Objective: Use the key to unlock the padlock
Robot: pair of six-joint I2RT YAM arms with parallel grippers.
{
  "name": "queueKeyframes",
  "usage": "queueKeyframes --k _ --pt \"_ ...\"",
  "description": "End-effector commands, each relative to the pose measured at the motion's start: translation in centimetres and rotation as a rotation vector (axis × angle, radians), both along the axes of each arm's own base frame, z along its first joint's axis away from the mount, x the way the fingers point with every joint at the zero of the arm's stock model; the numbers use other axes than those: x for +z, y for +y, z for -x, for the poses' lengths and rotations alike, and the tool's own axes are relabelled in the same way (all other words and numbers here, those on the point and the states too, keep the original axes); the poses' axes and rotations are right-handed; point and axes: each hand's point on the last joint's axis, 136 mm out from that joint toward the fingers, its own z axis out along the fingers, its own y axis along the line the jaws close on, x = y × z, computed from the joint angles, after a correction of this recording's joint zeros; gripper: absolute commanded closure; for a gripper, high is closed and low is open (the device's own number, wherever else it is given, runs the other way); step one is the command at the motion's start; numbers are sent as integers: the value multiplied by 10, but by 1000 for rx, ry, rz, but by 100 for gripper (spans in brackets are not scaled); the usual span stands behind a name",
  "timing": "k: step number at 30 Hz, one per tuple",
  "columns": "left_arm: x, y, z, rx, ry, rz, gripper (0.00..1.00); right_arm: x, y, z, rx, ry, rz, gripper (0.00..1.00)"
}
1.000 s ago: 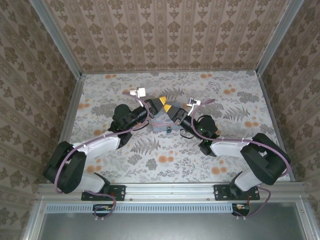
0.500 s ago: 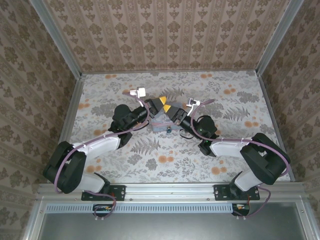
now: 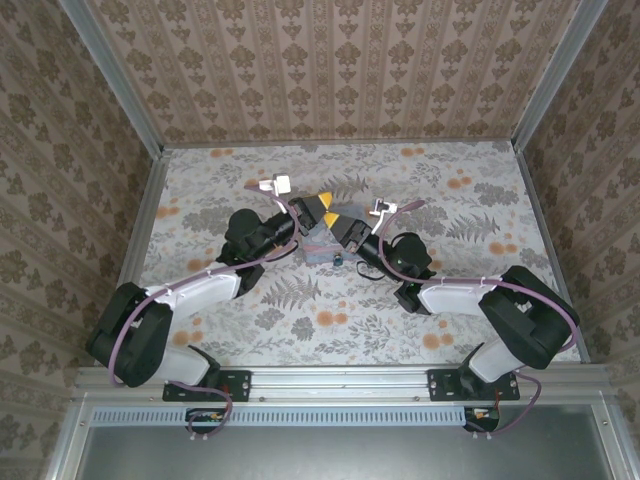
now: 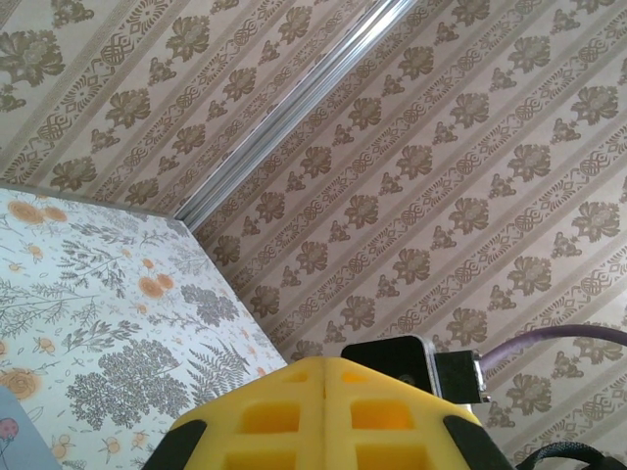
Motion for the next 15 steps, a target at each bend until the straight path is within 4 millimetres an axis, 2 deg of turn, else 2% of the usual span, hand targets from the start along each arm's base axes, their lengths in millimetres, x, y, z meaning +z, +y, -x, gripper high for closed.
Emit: queueKeyframes --k 1,2,3,8,15 --pt "6 2 7 -7 -18 31 100 10 -2 -3 -23 -28 -26 95" --pt "6 3 8 -4 -19 32 100 9 -4 -4 -30 -24 -28 100" --pt "5 5 8 2 -17 32 100 7 -6 -5 -38 -17 -25 100" --pt "4 13 11 30 -8 36 100 -3 -16 -8 -66 9 -19 100" --pt "5 19 15 43 -6 43 100 -13 -18 -11 -77 36 -8 100"
